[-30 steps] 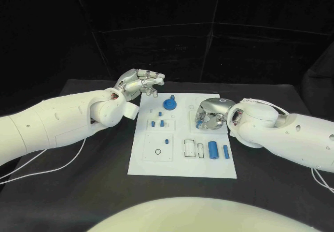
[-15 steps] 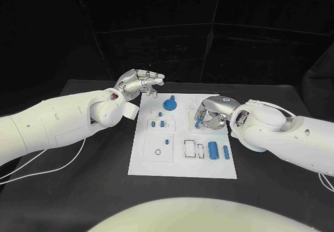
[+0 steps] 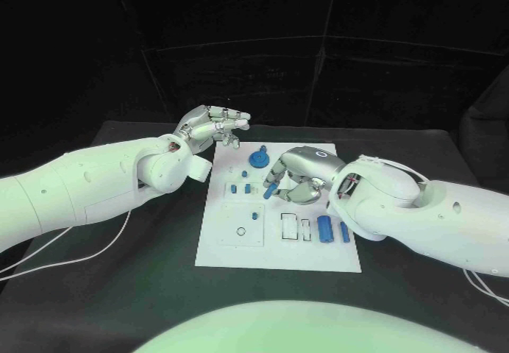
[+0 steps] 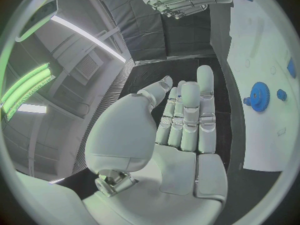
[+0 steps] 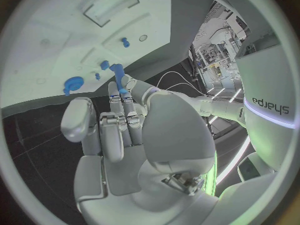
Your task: Assemble the parts on the task board
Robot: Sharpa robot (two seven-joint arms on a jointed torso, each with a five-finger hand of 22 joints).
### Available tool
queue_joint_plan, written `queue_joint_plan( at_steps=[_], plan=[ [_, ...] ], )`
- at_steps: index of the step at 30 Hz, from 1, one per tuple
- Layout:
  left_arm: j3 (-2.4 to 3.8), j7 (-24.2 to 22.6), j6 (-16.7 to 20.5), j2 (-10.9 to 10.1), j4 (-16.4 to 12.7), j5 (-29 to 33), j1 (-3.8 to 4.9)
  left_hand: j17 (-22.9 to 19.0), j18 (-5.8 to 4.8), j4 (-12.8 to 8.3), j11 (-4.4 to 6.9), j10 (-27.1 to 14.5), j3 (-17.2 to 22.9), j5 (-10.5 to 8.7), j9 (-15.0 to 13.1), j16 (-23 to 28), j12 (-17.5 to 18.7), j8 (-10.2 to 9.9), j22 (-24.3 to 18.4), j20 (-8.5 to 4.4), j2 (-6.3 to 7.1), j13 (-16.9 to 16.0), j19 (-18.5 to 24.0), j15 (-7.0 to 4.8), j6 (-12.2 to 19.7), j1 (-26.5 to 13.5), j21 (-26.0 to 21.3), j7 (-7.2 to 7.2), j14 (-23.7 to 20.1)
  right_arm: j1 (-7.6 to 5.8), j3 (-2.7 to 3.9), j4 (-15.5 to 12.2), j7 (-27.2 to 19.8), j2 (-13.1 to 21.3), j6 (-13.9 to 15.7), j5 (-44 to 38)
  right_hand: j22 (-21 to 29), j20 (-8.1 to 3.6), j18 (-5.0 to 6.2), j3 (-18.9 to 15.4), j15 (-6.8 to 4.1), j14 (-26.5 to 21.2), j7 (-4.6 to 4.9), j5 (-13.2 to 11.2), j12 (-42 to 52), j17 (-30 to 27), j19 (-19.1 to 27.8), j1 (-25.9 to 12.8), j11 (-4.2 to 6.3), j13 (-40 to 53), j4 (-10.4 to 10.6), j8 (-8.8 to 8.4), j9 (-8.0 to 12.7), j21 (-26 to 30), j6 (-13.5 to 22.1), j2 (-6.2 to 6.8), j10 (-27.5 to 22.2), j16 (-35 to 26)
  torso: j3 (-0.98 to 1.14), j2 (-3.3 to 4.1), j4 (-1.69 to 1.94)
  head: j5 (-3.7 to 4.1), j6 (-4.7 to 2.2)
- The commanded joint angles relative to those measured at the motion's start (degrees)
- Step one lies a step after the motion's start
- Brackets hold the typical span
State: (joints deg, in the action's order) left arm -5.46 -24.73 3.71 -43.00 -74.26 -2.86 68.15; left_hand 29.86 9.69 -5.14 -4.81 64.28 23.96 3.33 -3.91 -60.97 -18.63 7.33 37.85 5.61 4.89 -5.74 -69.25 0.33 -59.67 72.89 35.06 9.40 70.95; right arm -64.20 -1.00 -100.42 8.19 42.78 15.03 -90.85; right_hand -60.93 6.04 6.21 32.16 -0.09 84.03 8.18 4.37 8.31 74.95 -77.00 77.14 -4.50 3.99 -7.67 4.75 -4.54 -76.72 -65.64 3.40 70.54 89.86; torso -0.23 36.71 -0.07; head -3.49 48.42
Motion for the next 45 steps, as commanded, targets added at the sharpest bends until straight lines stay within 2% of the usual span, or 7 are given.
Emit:
queue_joint_plan(
  at_steps=[1,6,8,19,30,37,45],
  plan=[
    [0.05,-0.3,-0.6,0.1,0.1,0.3,0.08,-0.1,0.74,0.1,-0.15,-0.4,-0.3,-0.17,0.0,0.1,-0.3,0.1,-0.1,0.39,-0.33,-0.1,0.1,-0.04,0.3,0.1,-0.3,-0.04,-0.3,0.51,-0.26,0.8,-3.7,-2.1,0.4,0.2,0.0,0.29,-0.57,0.4,0.44,6.0,0.33,0.5,-0.4,15.1,-0.1,-0.1,0.08,0.0,-0.1,-0.28,0.1,-0.3,0.0,0.32,0.4,0.1,0.0,0.01,-0.03,-0.32,0.16],
    [0.06,-0.4,-0.6,0.3,0.2,0.3,0.08,-0.1,0.74,0.1,-0.15,-0.4,-0.3,-0.17,0.0,0.1,-0.3,0.1,-0.1,0.39,-0.33,-0.1,0.1,-0.04,0.3,0.1,-0.3,-0.04,-0.3,1.7,-0.97,1.9,-4.9,-5.1,-1.2,-0.1,0.0,0.31,-0.56,0.4,0.46,6.0,0.36,0.7,-0.4,15.1,0.0,-0.1,0.05,0.0,-0.1,-0.32,0.1,-0.2,0.1,0.32,0.3,0.1,0.03,0.06,0.12,-0.56,0.37],
    [0.06,-0.3,-0.7,0.3,0.2,0.3,0.08,-0.1,0.74,0.1,-0.15,-0.4,-0.3,-0.17,0.0,0.1,-0.3,0.1,-0.1,0.39,-0.33,-0.1,0.1,-0.04,0.3,0.1,-0.3,-0.04,-0.3,2.28,-1.12,2.4,-5.3,-6.0,-1.8,-0.2,0.0,0.32,-0.56,0.4,0.47,6.0,0.37,0.8,-0.4,15.1,0.0,-0.1,0.04,0.0,-0.1,-0.34,0.1,-0.2,0.1,0.31,0.3,0.1,-0.01,0.04,-0.05,-0.87,0.5],
    [0.06,-0.3,-0.7,0.4,0.2,0.3,0.09,-0.1,0.74,0.1,-0.15,-0.4,-0.3,-0.17,0.0,0.1,-0.3,0.1,-0.1,0.39,-0.33,-0.1,0.1,-0.04,0.3,0.1,-0.3,-0.04,-0.3,4.48,-1.34,5.1,-5.4,-8.6,-4.9,-1.7,0.1,0.38,-0.54,0.0,0.58,6.0,0.48,1.4,-0.6,15.1,0.1,-0.4,-0.06,0.0,-0.1,-0.43,0.1,-0.2,0.2,0.61,0.2,0.1,0.05,0.05,0.05,-1.53,0.93],
    [0.06,-0.3,-0.8,0.5,0.3,0.3,0.09,-0.1,0.74,0.1,-0.15,-0.4,-0.3,-0.17,0.0,0.1,-0.3,0.1,-0.1,0.39,-0.33,-0.1,0.1,-0.04,0.3,0.1,-0.3,-0.04,-0.3,4.98,-1.36,6.2,-4.2,-9.2,-6.4,-4.5,0.1,0.4,-0.54,-0.1,0.59,6.0,0.47,1.6,-0.7,15.1,0.1,-0.4,-0.07,0.0,-0.1,-0.45,0.1,-0.2,0.2,0.66,0.2,0.1,0.04,0.04,-0.08,-1.78,1.17],
    [0.06,-0.3,-0.8,0.6,0.3,0.3,0.09,-0.1,0.74,0.1,-0.15,-0.4,-0.3,-0.17,0.0,0.1,-0.3,0.1,-0.1,0.39,-0.33,-0.1,0.1,-0.04,0.3,0.1,-0.3,-0.04,-0.3,5.05,-1.36,6.6,-3.6,-9.8,-7.6,-5.8,0.1,0.41,-0.53,-0.2,0.59,6.0,0.46,1.7,-0.7,15.1,0.2,-0.5,-0.06,0.0,-0.1,-0.44,0.1,-0.2,0.2,0.77,0.2,0.1,0.04,0.02,0.0,-1.78,1.24],
    [0.06,-0.3,-0.8,0.6,0.3,0.3,0.09,-0.1,0.74,0.1,-0.15,-0.4,-0.3,-0.17,0.0,0.1,-0.3,0.1,-0.1,0.39,-0.33,-0.1,0.1,-0.04,0.3,0.1,-0.3,-0.04,-0.3,5.31,-1.4,7.3,-2.5,-10.5,-7.1,-8.8,0.1,0.42,-0.54,-0.3,0.6,6.0,0.46,1.7,-0.7,15.1,0.2,-0.5,-0.06,0.0,-0.1,-0.44,0.1,-0.3,0.2,0.8,0.2,0.1,0.03,0.03,-0.03,-1.97,1.32]
  ],
)
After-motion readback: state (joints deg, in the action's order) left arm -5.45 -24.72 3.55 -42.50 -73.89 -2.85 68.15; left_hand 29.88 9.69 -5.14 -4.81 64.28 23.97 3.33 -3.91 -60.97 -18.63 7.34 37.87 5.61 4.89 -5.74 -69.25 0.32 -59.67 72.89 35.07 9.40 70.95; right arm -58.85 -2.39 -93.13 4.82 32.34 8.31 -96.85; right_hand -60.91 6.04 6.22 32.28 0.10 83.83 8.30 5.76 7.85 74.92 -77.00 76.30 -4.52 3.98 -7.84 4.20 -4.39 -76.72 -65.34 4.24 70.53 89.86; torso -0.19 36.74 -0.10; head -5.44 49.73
